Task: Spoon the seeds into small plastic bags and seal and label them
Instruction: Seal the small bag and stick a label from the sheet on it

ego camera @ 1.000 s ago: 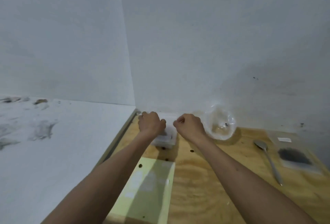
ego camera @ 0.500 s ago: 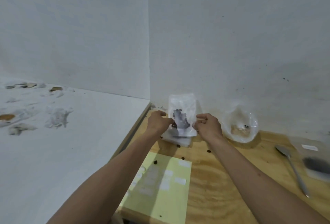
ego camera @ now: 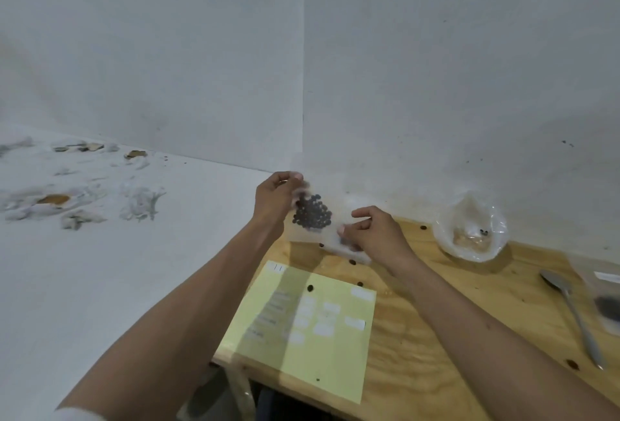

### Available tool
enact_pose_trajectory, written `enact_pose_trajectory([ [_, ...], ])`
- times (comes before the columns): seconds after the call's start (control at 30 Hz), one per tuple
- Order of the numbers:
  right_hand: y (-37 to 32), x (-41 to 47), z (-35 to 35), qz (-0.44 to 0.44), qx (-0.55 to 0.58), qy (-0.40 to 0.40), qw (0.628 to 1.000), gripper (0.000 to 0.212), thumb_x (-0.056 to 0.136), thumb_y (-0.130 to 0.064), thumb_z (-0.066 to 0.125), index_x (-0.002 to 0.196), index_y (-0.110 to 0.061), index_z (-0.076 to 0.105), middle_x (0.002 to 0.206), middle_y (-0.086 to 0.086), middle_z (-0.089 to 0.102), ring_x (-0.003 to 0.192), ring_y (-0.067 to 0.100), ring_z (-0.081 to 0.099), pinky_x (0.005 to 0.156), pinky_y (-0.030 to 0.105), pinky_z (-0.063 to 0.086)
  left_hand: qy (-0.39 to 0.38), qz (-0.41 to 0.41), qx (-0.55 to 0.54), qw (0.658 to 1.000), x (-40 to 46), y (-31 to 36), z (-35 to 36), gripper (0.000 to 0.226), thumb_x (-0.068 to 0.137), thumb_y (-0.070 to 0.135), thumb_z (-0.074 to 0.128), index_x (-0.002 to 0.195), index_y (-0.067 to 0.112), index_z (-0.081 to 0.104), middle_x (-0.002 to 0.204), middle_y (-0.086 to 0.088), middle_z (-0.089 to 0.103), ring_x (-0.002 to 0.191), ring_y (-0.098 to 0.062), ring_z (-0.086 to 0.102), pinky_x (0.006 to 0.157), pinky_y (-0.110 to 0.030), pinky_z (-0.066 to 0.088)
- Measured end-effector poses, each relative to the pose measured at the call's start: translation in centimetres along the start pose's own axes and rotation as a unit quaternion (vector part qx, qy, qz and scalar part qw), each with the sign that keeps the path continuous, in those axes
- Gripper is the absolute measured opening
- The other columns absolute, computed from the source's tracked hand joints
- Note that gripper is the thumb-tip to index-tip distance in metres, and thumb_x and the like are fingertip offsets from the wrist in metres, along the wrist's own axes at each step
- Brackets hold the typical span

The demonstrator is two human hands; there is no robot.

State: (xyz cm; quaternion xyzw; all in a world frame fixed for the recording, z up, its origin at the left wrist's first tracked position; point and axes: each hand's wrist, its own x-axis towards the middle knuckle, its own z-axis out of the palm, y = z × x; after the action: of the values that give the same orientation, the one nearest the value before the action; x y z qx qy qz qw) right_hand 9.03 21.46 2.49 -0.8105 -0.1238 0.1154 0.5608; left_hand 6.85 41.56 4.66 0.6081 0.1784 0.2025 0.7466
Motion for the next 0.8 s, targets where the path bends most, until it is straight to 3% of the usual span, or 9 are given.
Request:
enact_pose_trajectory([
  [0.07,-0.4,-0.7,1.3,-0.021,-0.062,-0.033,0.997,0.032,0.087,-0.026,0.079,0.113,-0.018,0.063,0.092,-0.003,0.067,0.078,0.015,0.069,0.058,0.021,0.051,0.017,0.013,-0.007,1.0,-0.2,0.4,-1.1,0.004,0.094,0.013,0.068,0.096,0.012,0.065,0.094,-0.011,0.078,0.076,-0.021,0.071,0.073,-0.032,0.053],
  [0.17,-1.3,-1.7,3.3,-0.068,-0.183,-0.129,0.972,0.014,0.087,-0.028,0.078,0.095,-0.017,0.076,0.085,-0.006,0.072,0.071,0.009,0.065,0.061,0.022,0.049,0.031,0.032,0.011,0.999,-0.8,0.8,-2.2,0.012,0.093,0.008,0.063,0.103,0.012,0.064,0.089,-0.009,0.077,0.075,-0.02,0.069,0.072,-0.032,0.051],
  [0.27,-1.9,-2.7,5.8,-0.083,-0.258,-0.192,0.943,0.016,0.083,-0.033,0.081,0.086,-0.018,0.081,0.08,-0.007,0.074,0.072,0.013,0.068,0.063,0.028,0.053,0.03,0.039,0.014,0.999,-1.4,0.7,-2.9,0.022,0.089,0.007,0.062,0.11,0.013,0.065,0.083,-0.007,0.076,0.074,-0.019,0.068,0.077,-0.034,0.052],
  [0.43,-2.2,-3.6,8.7,-0.075,-0.383,-0.193,0.9,0.033,0.08,-0.042,0.08,0.087,-0.01,0.081,0.08,0.003,0.076,0.064,0.021,0.066,0.053,0.03,0.047,0.039,0.035,0.007,0.999,-2.2,0.2,-3.2,0.02,0.091,0.008,0.061,0.11,0.015,0.064,0.079,-0.004,0.076,0.073,-0.02,0.068,0.082,-0.038,0.052],
  [0.57,-1.5,-3.3,9.6,-0.035,-0.364,-0.191,0.911,0.024,0.076,-0.025,0.076,0.088,-0.004,0.08,0.085,0.012,0.079,0.064,0.026,0.069,0.059,0.037,0.056,0.039,0.037,0.007,0.999,-2.4,0.1,-3.5,0.015,0.093,0.011,0.061,0.107,0.015,0.065,0.078,-0.002,0.076,0.074,-0.018,0.069,0.081,-0.037,0.049],
  [0.7,-1.4,-3.3,9.2,-0.024,-0.294,-0.2,0.934,0.025,0.082,-0.019,0.069,0.08,0.004,0.077,0.086,0.02,0.077,0.058,0.023,0.055,0.057,0.034,0.049,0.041,0.044,0.006,0.998,-2.6,-0.1,-3.4,0.01,0.099,0.022,0.062,0.104,0.014,0.065,0.088,-0.004,0.078,0.072,-0.016,0.07,0.077,-0.032,0.051],
  [0.8,-1.5,-3.8,7.9,-0.024,-0.213,-0.198,0.956,0.027,0.087,-0.016,0.069,0.072,0.006,0.071,0.078,0.021,0.075,0.066,0.032,0.072,0.071,0.042,0.063,0.034,0.047,0.004,0.998,-2.8,-0.2,-3.5,0.018,0.101,0.026,0.062,0.112,0.012,0.067,0.095,-0.006,0.079,0.073,-0.014,0.07,0.073,-0.027,0.052],
])
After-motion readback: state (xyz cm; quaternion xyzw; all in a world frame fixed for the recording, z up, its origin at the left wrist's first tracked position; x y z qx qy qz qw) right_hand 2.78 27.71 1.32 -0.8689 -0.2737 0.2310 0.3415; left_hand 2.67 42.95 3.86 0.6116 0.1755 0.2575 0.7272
